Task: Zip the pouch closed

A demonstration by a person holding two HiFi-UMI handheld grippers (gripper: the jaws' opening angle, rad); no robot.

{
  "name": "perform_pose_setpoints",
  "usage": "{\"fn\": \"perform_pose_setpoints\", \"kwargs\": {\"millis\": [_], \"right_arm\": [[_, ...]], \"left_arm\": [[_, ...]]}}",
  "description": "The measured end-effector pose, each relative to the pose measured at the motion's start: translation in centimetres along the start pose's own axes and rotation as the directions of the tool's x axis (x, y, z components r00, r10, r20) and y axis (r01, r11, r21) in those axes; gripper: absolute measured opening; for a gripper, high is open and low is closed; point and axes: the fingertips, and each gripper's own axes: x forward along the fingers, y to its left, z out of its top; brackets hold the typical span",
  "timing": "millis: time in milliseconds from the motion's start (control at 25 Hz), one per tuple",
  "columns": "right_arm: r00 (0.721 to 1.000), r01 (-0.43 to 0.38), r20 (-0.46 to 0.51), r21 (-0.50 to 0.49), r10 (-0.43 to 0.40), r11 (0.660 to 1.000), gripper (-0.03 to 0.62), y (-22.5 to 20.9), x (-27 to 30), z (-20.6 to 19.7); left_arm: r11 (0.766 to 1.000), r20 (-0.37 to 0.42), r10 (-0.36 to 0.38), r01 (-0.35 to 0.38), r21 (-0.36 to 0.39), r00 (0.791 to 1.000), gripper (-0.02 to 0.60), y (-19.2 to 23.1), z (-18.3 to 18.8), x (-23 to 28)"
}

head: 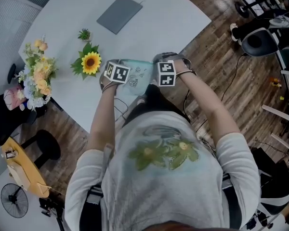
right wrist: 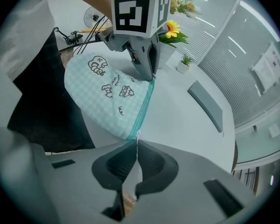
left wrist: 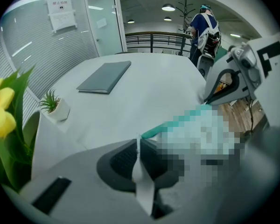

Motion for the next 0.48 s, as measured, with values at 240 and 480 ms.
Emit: {"fn": "perform_pose_setpoints", "kwargs": {"millis": [240,480], "right_arm": [[0.999,0.003,0.035,0.086,-0.006,0.996,0.02,0.0,-0.5,0.3],[0.994,0.017,0.103,0.217,-0.04,0.976,0.075,0.0,-1.6,1.2]], "left_arm": [[0.999,0.052,-0.015,0.017,-0.048,0.999,0.029,0.1,0.1,-0.4],[0.984,0.169,-0.007,0.037,-0.174,0.986,0.055,0.4,0.9,-2.2]]}}
